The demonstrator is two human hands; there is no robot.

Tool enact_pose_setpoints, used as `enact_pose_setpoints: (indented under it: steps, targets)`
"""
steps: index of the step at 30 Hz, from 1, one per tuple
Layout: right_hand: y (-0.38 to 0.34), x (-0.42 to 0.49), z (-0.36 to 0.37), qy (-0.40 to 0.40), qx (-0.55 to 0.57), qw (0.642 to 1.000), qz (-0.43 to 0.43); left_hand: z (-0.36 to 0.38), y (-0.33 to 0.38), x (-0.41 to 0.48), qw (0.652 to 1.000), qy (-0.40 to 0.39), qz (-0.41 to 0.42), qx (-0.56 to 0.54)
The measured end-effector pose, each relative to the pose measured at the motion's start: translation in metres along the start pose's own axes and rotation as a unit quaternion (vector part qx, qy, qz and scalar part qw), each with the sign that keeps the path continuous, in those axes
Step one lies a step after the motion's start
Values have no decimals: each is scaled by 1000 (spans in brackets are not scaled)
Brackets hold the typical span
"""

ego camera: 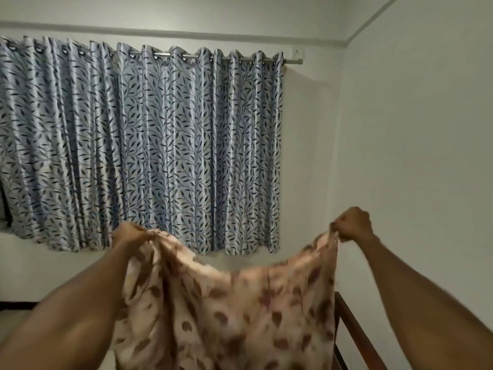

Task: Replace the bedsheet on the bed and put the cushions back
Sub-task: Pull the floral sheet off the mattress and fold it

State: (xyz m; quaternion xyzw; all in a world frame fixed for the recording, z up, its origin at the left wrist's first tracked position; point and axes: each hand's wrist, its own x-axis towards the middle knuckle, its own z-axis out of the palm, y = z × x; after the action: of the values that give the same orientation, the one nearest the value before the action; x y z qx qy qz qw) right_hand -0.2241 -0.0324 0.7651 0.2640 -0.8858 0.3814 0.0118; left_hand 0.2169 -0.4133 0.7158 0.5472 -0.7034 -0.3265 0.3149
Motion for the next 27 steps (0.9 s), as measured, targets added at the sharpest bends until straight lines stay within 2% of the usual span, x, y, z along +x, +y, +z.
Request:
enact_pose_setpoints:
  steps: [1, 2, 3, 7, 8, 12, 16, 22, 27]
  targets:
    - [-9, -2, 16, 112, -35, 993, -18, 18, 1, -3, 995, 93, -28, -3]
    - [-19, -6, 29, 161, -72, 984, -37, 35, 2, -7, 991, 122, -55, 29]
    - [-27, -6, 42, 156, -110, 980, -47, 51, 1, -7, 990, 106, -69, 59]
    - [-39, 1, 67, 51, -210, 976, -28, 79, -19, -5, 983, 14, -72, 167]
    - [-38, 1, 71, 36, -217, 975, -22, 79, -29, -4, 983, 0, -84, 160]
    - [-30, -5, 86, -26, -167, 986, -12, 80, -74, 4, 989, -26, -143, 21]
    - [-32, -25, 106, -150, -128, 980, 13, 104, -94, -2, 971, -47, -164, -168]
    - [-38, -57, 154, -227, -52, 972, 15, 132, -46, -72, 944, -130, -157, -261]
    - [-43, -99, 193, -302, 51, 952, -1, 166, -26, -103, 927, -146, -189, -287]
